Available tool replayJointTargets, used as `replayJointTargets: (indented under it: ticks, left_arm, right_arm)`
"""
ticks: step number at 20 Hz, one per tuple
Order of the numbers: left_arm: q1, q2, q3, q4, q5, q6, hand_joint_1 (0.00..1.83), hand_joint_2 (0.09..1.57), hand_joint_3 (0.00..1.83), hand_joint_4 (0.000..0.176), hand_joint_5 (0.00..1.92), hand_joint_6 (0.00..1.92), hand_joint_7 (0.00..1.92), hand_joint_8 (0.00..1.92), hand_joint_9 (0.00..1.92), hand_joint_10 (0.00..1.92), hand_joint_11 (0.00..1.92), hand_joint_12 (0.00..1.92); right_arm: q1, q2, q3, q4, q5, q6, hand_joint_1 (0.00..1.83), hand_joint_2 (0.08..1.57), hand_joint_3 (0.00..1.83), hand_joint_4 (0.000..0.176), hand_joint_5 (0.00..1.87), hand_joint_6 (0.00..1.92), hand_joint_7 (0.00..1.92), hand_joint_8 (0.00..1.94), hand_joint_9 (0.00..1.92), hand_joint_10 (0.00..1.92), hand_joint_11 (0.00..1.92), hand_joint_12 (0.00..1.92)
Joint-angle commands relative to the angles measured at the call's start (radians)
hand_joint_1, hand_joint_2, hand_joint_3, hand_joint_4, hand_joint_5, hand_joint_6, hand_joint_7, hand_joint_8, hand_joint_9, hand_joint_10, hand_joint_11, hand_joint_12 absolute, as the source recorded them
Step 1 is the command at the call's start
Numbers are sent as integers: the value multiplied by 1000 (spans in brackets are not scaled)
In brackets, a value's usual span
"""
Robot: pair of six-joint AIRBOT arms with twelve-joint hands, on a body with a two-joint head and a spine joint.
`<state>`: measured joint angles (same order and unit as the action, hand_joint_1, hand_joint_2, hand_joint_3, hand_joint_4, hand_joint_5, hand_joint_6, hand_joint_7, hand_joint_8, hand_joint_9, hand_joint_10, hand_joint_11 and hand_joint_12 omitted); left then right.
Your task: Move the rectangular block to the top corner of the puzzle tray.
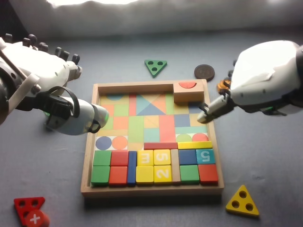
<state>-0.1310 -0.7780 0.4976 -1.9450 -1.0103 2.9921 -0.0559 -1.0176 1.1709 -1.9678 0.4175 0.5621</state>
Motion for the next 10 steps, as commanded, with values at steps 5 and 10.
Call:
replayJointTargets:
  ticks: [5, 10]
  left_arm:
    - [-9, 13, -4, 90, 0, 5, 0, 1209, 0, 0, 136, 2, 162, 4, 132, 2, 0, 175]
    - [-8, 13, -4, 90, 1, 5, 0, 1214, 5, 0, 167, 0, 180, 0, 147, 0, 1, 210]
  right_arm:
    - [0, 18, -4, 30, -36, -12, 1687, 1098, 261, 0, 421, 5, 1494, 1941, 1719, 1921, 1898, 1921]
    - [-5, 31, -5, 300, 27, -251, 1680, 1130, 198, 0, 494, 22, 1471, 1941, 1670, 1921, 1849, 1921]
